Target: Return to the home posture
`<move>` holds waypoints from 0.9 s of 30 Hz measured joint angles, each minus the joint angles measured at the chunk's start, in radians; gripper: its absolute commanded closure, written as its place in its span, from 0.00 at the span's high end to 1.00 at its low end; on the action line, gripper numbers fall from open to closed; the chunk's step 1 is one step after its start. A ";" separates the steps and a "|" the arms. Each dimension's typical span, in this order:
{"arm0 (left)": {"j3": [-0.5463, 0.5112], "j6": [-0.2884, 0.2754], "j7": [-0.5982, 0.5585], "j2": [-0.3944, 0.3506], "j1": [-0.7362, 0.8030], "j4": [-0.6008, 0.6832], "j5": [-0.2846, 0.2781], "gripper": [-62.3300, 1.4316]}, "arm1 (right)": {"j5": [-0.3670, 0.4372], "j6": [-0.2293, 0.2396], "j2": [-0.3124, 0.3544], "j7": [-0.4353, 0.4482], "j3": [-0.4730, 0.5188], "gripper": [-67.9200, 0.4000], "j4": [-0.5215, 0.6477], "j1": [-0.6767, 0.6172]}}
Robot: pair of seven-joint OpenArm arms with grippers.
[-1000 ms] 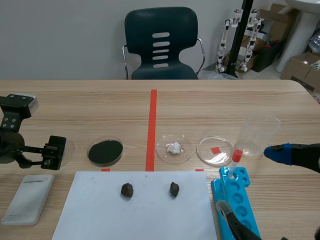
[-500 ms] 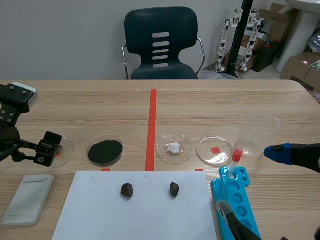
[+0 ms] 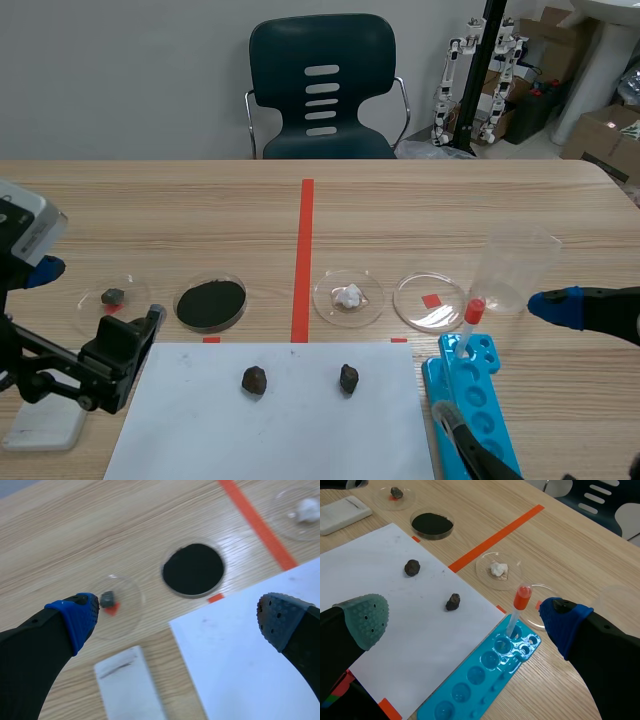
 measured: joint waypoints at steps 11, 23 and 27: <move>-0.009 -0.002 -0.231 -0.011 0.319 0.175 -0.011 1.00 | 0.000 0.000 0.000 0.000 0.000 0.94 0.000 0.000; -0.185 -0.002 -0.290 -0.011 0.523 0.259 -0.011 1.00 | 0.000 0.000 0.000 0.000 0.000 0.94 0.000 0.000; -0.205 0.001 -0.295 -0.011 0.530 0.259 -0.011 1.00 | 0.000 0.000 0.000 0.000 0.000 0.94 0.000 0.000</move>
